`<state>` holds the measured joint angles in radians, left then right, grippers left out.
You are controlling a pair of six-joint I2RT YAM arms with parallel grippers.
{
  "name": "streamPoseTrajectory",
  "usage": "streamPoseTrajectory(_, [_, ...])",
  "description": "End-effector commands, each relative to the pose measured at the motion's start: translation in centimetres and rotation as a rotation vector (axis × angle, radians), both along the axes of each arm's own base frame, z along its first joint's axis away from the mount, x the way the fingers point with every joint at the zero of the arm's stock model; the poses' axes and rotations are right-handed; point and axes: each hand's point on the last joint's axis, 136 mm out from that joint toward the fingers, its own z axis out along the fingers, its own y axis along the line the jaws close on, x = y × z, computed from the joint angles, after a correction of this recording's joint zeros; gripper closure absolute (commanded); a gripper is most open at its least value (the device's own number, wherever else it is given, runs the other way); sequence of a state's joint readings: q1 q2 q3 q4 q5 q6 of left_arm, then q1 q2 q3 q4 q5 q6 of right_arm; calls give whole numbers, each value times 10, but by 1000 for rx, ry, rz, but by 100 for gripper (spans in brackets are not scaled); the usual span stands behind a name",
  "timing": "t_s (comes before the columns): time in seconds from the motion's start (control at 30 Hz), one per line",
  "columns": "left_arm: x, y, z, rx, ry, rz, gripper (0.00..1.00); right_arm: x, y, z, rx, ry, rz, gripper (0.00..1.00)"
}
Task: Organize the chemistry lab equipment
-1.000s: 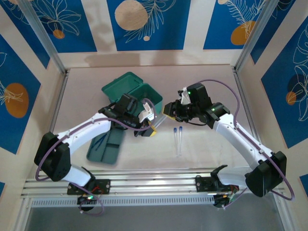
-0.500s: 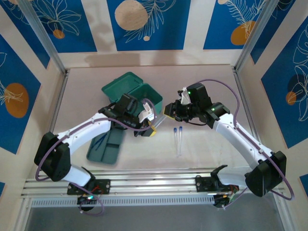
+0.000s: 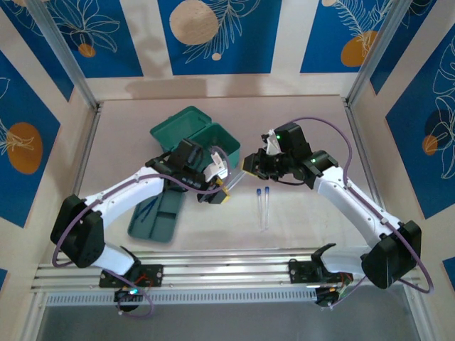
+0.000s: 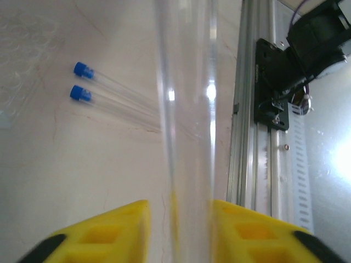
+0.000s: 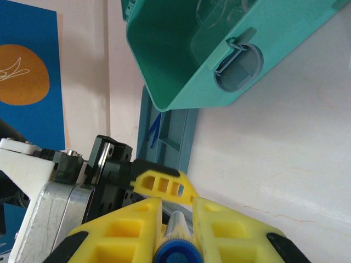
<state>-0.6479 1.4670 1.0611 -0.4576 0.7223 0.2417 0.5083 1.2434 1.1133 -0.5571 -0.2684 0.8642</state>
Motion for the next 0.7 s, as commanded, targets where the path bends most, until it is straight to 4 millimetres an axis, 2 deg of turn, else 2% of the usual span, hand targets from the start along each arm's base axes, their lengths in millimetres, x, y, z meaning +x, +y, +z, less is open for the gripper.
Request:
streamPoseTrajectory(0.0, [9, 3, 9, 3, -35, 29, 58, -4, -9, 13, -31, -40, -15, 88])
streamPoseTrajectory(0.1, [14, 6, 13, -1, -39, 49, 51, -3, -18, 18, -80, -71, -56, 88])
streamPoseTrajectory(0.23, [24, 14, 20, -12, -53, 84, 49, -1, -26, 24, -142, -108, -88, 88])
streamPoseTrajectory(0.33, [28, 22, 17, 7, -69, 96, 48, 2, -36, 24, -241, -128, -121, 88])
streamPoseTrajectory(0.5, [19, 35, -4, 73, -104, 67, 49, 11, -47, 24, -390, -167, -169, 88])
streamPoseTrajectory(0.67, [12, 53, -42, 174, -143, 52, 49, 26, -53, 27, -558, -235, -224, 88])
